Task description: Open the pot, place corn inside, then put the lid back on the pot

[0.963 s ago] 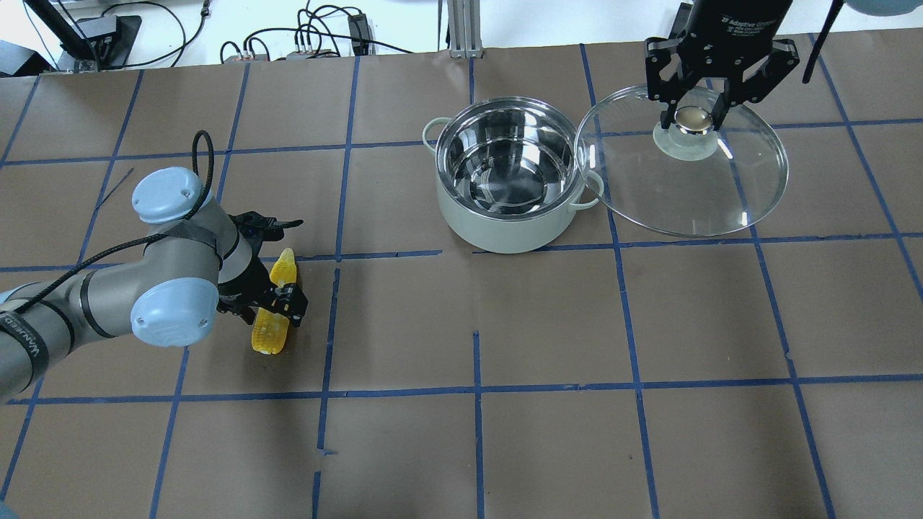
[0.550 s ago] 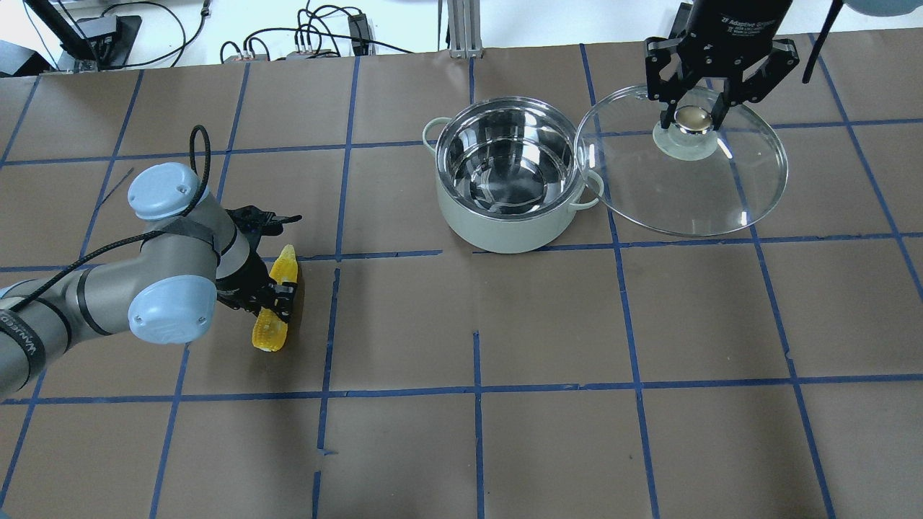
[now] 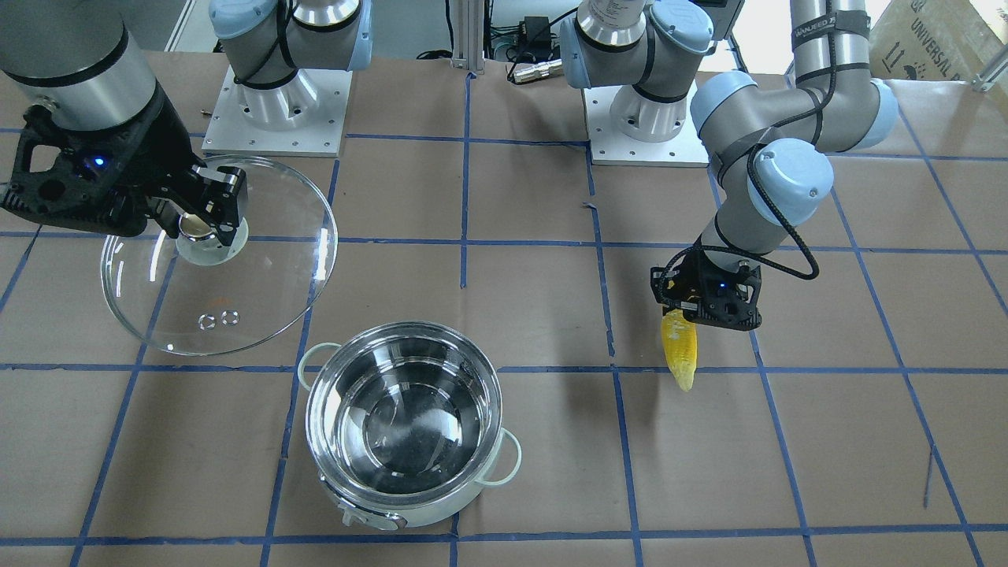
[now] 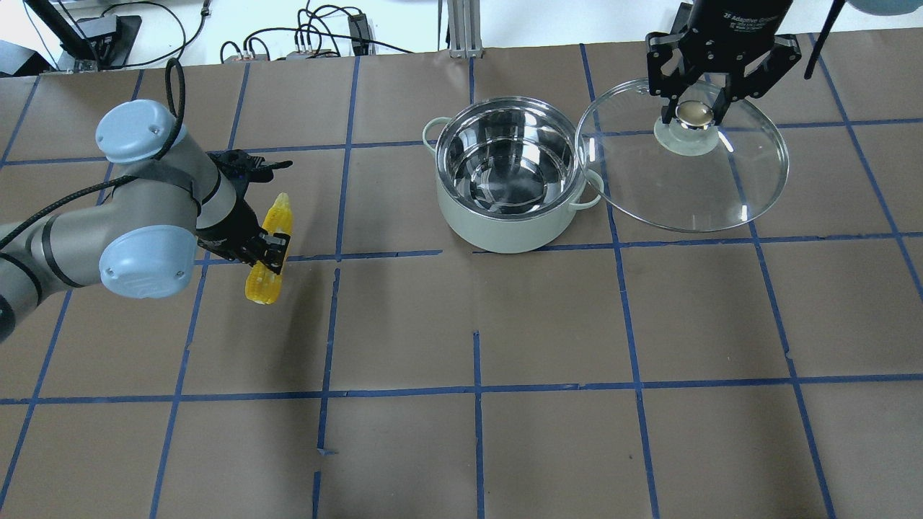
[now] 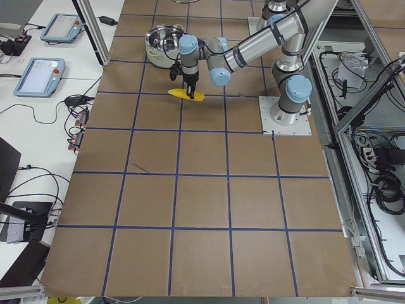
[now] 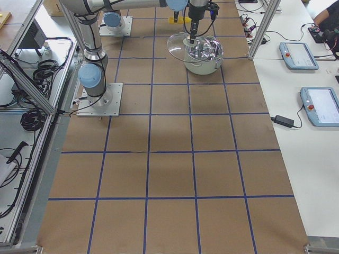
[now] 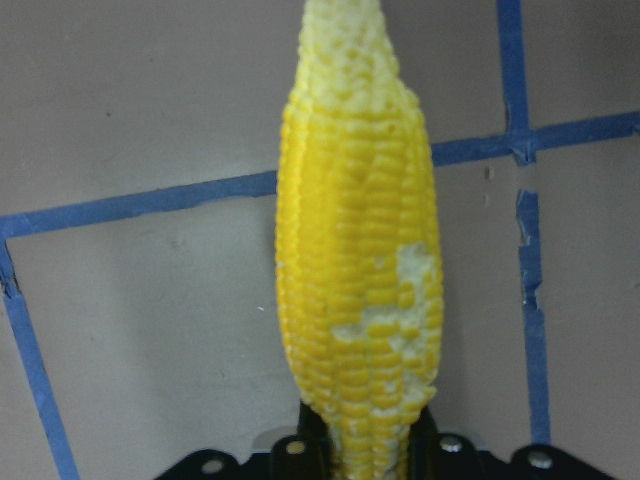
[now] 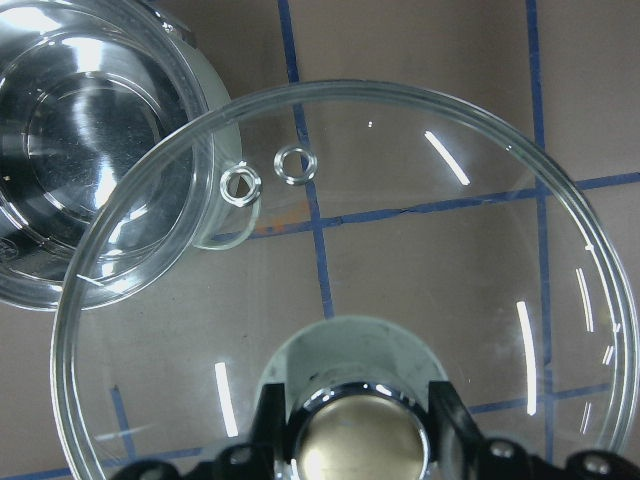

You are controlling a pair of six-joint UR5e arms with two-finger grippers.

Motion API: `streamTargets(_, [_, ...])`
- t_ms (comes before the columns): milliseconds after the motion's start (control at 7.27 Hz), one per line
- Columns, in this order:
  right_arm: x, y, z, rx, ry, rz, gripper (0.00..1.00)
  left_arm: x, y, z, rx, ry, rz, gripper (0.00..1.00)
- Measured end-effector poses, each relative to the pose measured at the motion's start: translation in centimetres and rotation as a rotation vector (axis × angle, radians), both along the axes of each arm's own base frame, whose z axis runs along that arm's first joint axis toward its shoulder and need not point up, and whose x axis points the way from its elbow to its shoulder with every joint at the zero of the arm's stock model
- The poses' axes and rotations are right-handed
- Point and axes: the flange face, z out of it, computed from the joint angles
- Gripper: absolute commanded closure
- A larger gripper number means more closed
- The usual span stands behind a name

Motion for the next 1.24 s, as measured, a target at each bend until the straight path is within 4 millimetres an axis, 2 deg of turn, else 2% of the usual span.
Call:
streamTargets(275, [0.0, 0.0, 0.0, 0.000, 0.000, 0.001, 0.57, -3.5, -2.9, 4.2, -0.016, 0.056, 0.055, 0.88])
streamTargets(413, [0.0, 0.0, 0.0, 0.000, 0.000, 0.001, 0.57, -6.1, -4.5, 6.2, -0.013, 0.063, 0.088, 0.88])
streamTargets(688, [-0.1, 0.0, 0.1, -0.001, 0.000, 0.000, 0.57, -13.3, -7.6, 9.3, -0.010, 0.069, 0.158, 0.88])
streamTargets(963, [0.0, 0.0, 0.2, -0.005, 0.000, 0.001, 0.57, -21.4, -9.7, 10.9, -0.015, 0.083, 0.249, 0.88])
streamTargets(1239, [-0.2, -0.1, 0.1, -0.003, 0.000, -0.002, 0.57, -27.3, -11.5, 9.8, -0.003, 0.087, 0.329, 0.88])
